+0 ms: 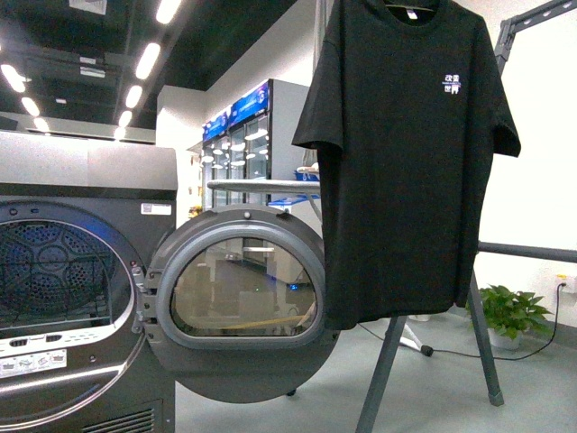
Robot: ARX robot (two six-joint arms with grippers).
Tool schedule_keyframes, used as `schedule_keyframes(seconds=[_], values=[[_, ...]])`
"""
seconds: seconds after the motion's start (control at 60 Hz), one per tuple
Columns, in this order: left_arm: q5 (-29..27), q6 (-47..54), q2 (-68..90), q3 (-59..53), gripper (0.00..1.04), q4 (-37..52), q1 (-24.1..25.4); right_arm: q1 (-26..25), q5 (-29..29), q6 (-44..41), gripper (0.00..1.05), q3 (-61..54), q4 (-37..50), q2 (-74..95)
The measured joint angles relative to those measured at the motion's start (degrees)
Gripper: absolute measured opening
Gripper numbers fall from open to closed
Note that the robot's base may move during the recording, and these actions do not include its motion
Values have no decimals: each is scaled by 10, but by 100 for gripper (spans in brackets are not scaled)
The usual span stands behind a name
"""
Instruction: Move hamper under clothes hanger
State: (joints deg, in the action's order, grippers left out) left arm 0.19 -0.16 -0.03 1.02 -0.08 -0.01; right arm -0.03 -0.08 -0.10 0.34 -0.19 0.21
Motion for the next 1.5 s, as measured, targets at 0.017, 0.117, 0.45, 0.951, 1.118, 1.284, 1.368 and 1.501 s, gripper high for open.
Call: schedule_keyframes(seconds=[0.017,0.117,0.45,0.951,1.118,1.284,1.368,1.501], values=[[-2,0,1,0,98,0,0,0,0,0,97,0,0,0],[-2,0,1,0,98,0,0,0,0,0,97,0,0,0],[-2,0,0,0,98,0,0,0,0,0,97,0,0,0],[-1,0,1,0,98,-1,-1,0,2,0,97,0,0,0],[-2,0,0,0,98,-1,-1,0,0,0,97,0,0,0],[-2,0,1,0,98,-1,-1,0,1,0,97,0,0,0],[-2,0,1,0,98,-1,-1,0,0,0,97,0,0,0],[-4,0,0,0,98,-1,0,1,-3,0,97,0,0,0]])
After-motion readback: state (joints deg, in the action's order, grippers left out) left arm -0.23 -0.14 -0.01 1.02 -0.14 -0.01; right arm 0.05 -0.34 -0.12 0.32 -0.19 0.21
